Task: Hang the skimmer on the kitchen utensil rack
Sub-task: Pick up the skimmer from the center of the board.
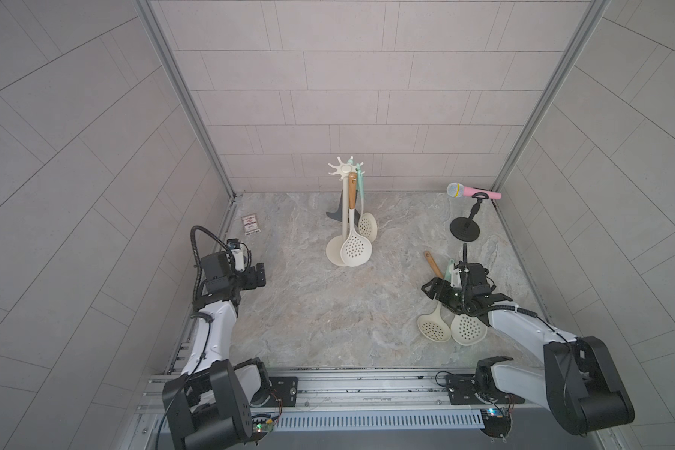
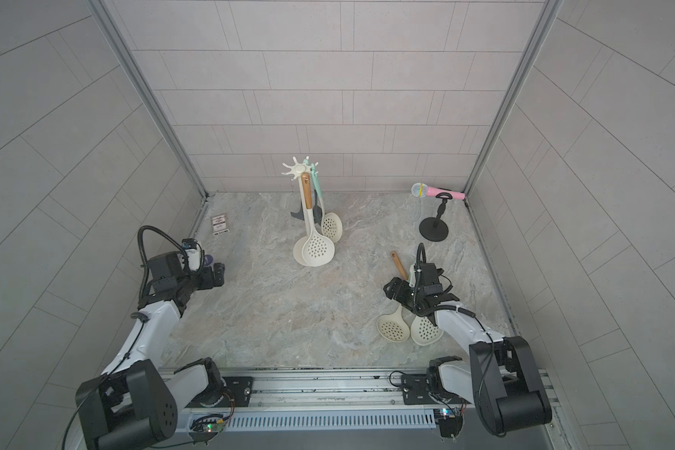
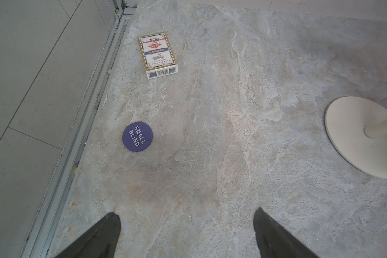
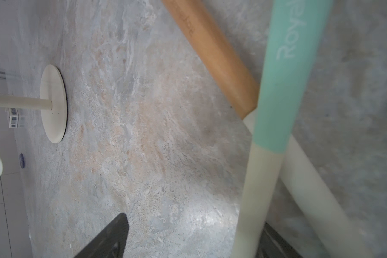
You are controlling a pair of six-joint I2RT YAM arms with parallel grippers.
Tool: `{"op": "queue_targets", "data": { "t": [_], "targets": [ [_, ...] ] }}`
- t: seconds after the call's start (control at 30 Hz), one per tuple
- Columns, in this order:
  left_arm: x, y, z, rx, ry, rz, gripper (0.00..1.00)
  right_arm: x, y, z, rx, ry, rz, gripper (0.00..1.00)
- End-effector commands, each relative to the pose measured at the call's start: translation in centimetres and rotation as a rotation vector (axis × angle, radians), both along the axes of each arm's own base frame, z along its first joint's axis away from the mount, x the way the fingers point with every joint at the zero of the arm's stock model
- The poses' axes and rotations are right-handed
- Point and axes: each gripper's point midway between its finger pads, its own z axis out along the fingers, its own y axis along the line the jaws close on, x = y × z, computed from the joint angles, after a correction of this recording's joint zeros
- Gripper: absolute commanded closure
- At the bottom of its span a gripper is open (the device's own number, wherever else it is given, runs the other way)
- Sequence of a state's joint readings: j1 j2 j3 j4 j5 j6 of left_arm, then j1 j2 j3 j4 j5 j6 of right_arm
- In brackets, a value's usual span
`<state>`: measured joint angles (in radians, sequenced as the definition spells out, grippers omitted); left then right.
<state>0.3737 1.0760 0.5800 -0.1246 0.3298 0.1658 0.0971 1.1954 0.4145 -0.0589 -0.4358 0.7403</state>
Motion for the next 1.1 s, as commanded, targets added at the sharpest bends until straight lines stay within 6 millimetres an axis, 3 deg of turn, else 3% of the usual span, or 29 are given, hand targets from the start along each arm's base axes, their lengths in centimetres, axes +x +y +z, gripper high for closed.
{"op": "queue_targets", "data": {
  "t": [0.0,0.13,0.43,0.63,0.73,0.83,1.07],
  "targets": [
    [0.1,0.0,0.6,0.006,-0.028,-0.014,0.00,-0.5,-0.1,-1.3,0.013,0.035,-0.015,0.24],
    [0.1,0.0,0.6,0.002,-0.029,-0.015,0.00,-0.5,-0.2,-1.6,0.003,0.041,-0.021,0.36],
    [0.2,-0.1,0.6,-0.002,-0.026,-0.022,0.00,-1.4,-0.8,-2.7,-0.029,0.063,-0.031,0.75],
    [0.2,-0.1,0.5,-0.006,-0.022,-0.024,0.00,-0.6,-0.2,-1.0,0.001,0.009,-0.013,1.00],
    [0.3,0.0,0.6,-0.007,-0.023,-0.025,0.00,0.3,0.3,1.8,0.040,-0.077,-0.008,1.00],
    [0.3,0.0,0.5,-0.008,-0.019,-0.026,0.00,1.1,0.9,6.4,0.084,-0.200,0.008,1.00],
    [0.3,-0.3,0.4,-0.014,-0.017,-0.043,0.00,1.4,4.3,20.6,0.287,-0.576,0.118,1.00]
  ]
}}
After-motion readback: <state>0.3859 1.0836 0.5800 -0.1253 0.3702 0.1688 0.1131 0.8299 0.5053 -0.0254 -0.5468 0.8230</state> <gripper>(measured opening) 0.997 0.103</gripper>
